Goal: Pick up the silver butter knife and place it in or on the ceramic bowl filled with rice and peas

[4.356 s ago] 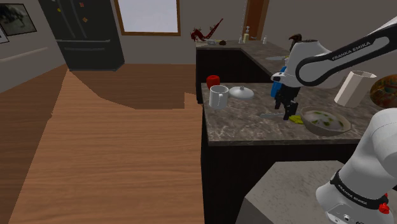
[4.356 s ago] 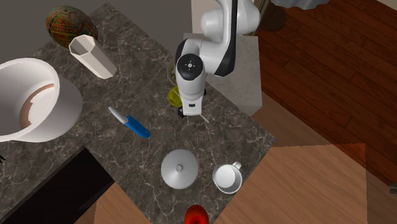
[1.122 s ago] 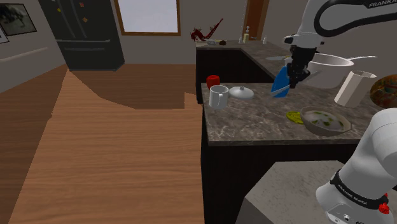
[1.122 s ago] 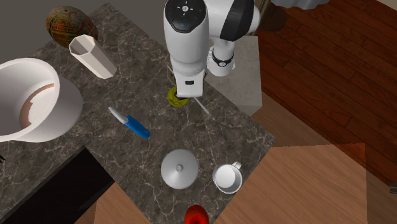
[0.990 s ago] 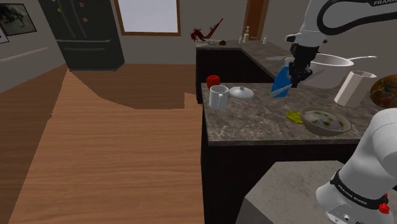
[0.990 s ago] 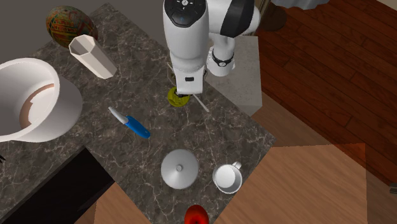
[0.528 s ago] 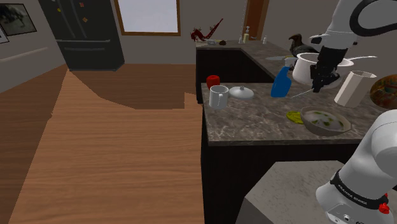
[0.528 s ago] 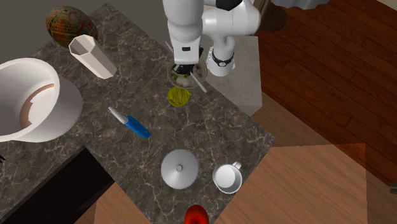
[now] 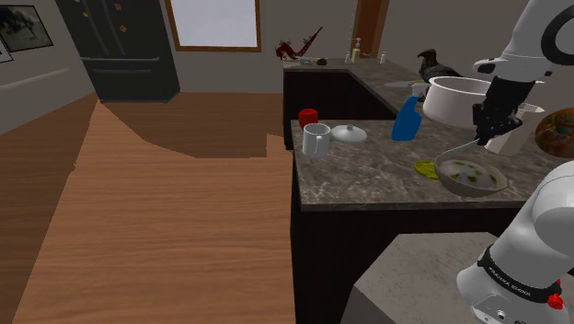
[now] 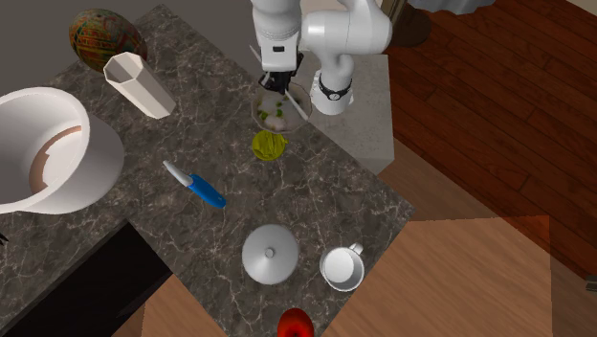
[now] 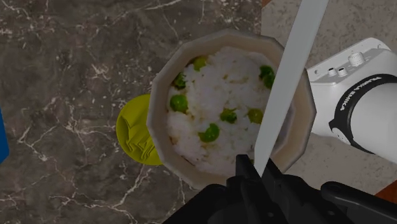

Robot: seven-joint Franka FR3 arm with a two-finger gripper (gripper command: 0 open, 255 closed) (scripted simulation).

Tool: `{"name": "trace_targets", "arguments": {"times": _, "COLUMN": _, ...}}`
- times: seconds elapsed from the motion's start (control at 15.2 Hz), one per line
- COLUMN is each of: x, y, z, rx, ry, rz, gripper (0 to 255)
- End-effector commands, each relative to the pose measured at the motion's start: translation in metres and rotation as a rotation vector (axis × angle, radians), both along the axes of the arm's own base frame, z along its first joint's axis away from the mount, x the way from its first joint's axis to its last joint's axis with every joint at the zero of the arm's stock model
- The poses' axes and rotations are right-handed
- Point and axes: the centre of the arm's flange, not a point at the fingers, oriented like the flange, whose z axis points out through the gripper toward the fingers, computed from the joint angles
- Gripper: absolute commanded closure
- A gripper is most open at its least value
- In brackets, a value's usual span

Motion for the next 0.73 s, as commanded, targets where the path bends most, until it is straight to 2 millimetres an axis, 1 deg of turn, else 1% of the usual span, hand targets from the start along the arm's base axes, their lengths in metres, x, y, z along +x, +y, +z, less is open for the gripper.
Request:
{"name": "trace_targets", "arguments": {"times": 0.0, "x": 0.000, "y": 0.000, "z": -0.011, "rx": 0.000, "ry": 0.000, "rz": 0.000, "gripper": 255}}
{"name": "trace_targets", "arguments": {"times": 0.59, "x": 0.000, "y": 0.000, "z": -0.059, "rx": 0.000, "ry": 0.000, "rz": 0.000, "gripper": 255}}
{"name": "trace_targets", "arguments": {"times": 0.66, "x": 0.000, "y": 0.000, "z": -0.059, "rx": 0.000, "ry": 0.000, "rz": 0.000, "gripper": 255}}
